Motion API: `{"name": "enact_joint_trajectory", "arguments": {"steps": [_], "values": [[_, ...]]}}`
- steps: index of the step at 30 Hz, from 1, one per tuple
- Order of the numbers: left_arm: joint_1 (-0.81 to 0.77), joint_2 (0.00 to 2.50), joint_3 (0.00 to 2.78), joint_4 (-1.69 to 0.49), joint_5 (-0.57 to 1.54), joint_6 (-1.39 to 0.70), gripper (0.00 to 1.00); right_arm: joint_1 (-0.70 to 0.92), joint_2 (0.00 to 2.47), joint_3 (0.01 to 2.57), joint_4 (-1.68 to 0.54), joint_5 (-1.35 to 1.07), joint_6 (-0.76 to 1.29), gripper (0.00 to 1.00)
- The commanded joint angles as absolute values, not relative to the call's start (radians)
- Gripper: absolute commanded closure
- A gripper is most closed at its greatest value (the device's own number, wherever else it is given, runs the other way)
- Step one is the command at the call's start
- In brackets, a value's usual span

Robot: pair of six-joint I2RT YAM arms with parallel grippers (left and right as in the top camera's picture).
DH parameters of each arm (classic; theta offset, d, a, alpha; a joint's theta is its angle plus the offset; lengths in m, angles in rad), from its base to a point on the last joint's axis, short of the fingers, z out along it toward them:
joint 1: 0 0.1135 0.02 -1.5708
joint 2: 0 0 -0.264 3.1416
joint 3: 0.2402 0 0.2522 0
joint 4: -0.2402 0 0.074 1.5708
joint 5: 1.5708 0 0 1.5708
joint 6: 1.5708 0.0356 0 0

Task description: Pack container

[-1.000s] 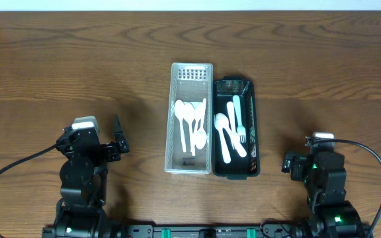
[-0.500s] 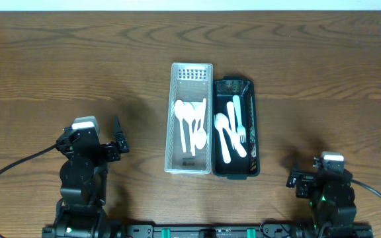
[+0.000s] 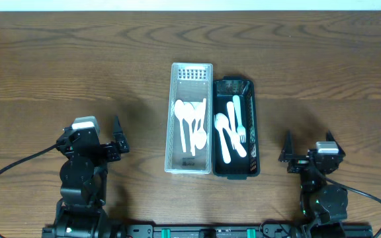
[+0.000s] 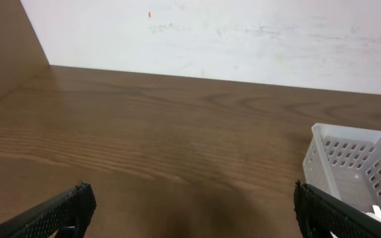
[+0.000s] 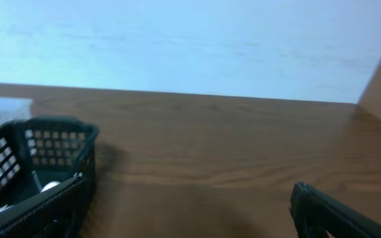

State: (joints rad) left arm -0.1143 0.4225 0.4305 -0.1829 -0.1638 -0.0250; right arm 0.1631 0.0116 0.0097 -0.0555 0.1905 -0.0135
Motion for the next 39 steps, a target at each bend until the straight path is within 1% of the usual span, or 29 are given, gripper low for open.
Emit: {"name": "enact_joint_trajectory", "arguments": {"steps": [1,9,32,34,36,39], "values": [[-0.117,0.416,0.426,-0.182,-0.168,-0.015,0.02,0.17,0.005,0.006,-0.065,0.086,-0.049,0.01],[-0.117,0.416,0.426,-0.182,-0.168,-0.015,0.02,0.141,0.005,0.006,-0.065,0.085,-0.05,0.01],[-0.117,0.416,0.426,-0.182,-0.168,-0.015,0.02,0.141,0.005,0.006,-0.065,0.085,-0.05,0.01],[-0.116,0.392,0.426,-0.19,-0.175,0.011,0.02,0.141,0.005,0.006,-0.065,0.085,-0.05,0.01],[-0.115,0.339,0.426,-0.252,-0.164,0.018,0.02,0.141,0.005,0.006,-0.065,0.085,-0.05,0.01],[-0.115,0.242,0.424,-0.417,-0.104,0.018,0.02,0.141,0.005,0.006,-0.065,0.085,-0.05,0.01]]}}
